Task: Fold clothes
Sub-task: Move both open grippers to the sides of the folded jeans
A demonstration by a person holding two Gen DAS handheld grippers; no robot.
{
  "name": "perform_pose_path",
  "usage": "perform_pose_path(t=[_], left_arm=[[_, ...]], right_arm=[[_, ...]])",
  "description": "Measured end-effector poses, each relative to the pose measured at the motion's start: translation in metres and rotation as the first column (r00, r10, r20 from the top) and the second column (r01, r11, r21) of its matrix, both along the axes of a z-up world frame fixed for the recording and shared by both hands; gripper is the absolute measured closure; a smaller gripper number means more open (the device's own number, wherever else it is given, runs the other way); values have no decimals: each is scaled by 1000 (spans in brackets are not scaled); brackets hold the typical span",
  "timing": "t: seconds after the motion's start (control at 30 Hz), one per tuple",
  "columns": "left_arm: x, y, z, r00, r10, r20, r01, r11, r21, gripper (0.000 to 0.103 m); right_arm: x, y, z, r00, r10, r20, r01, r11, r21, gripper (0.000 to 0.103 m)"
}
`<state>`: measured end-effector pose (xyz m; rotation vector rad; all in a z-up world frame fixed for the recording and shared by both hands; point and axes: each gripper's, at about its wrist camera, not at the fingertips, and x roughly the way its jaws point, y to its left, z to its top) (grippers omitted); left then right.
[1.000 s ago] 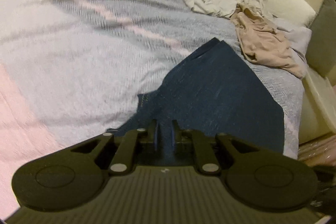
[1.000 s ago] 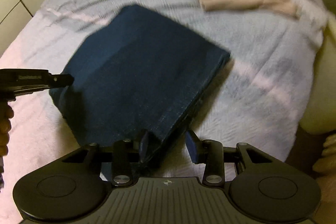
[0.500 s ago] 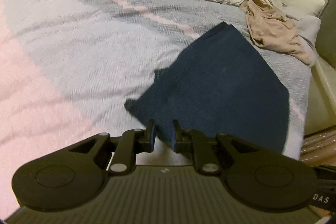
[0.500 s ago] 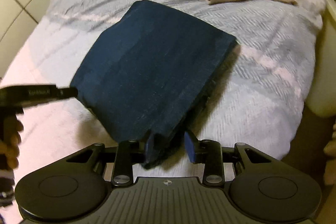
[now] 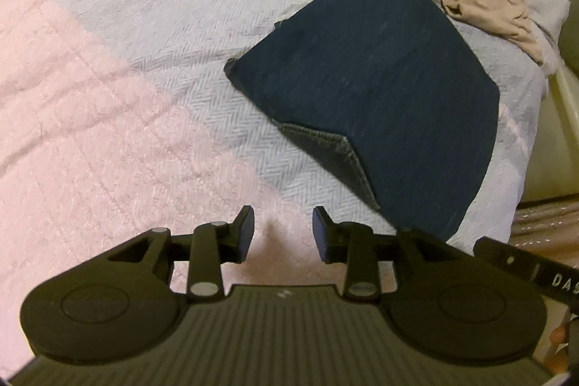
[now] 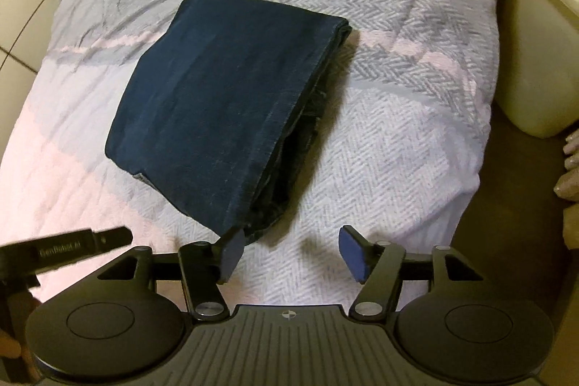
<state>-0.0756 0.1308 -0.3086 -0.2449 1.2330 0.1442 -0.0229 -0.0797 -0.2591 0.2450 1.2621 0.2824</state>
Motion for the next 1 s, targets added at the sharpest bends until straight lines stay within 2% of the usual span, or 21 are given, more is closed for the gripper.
perform_pose_path(t=[0.17,0.4,0.53,0.6,0.7,0.83,0.93,1.0], left_arm=[[-4,-2,-4,1000,-8,-19,8,1000,20,70],[-5,-3,-8,1000,-8,-26,8,1000,21,70],[-7,3,-13,1000,14,-6,-15,999,-35,70],[-9,13,-16,998,67,12,-66,991,-117,70],[-14,31,-19,985,165,44,-150,959,-242,70],[-18,58,-24,946,315,71,-263,878,-399,65],[-14,70,-29,919,387,73,-310,824,-474,65],[-10,76,-34,903,424,71,-331,791,-515,64]], right_arm=[[0,-6,-5,998,-47,-33,49,998,49,38],[-4,-9,-10,997,-67,-47,70,996,61,36],[-6,-16,-13,995,-99,-29,101,989,107,36],[-5,-22,-17,992,-120,-46,125,984,125,36],[-5,-32,-23,986,-152,-72,162,975,152,36],[-1,-48,-31,971,-210,-118,232,949,215,33],[5,-59,-36,953,-258,-156,293,914,281,23],[10,-66,-38,942,-285,-177,329,887,324,22]])
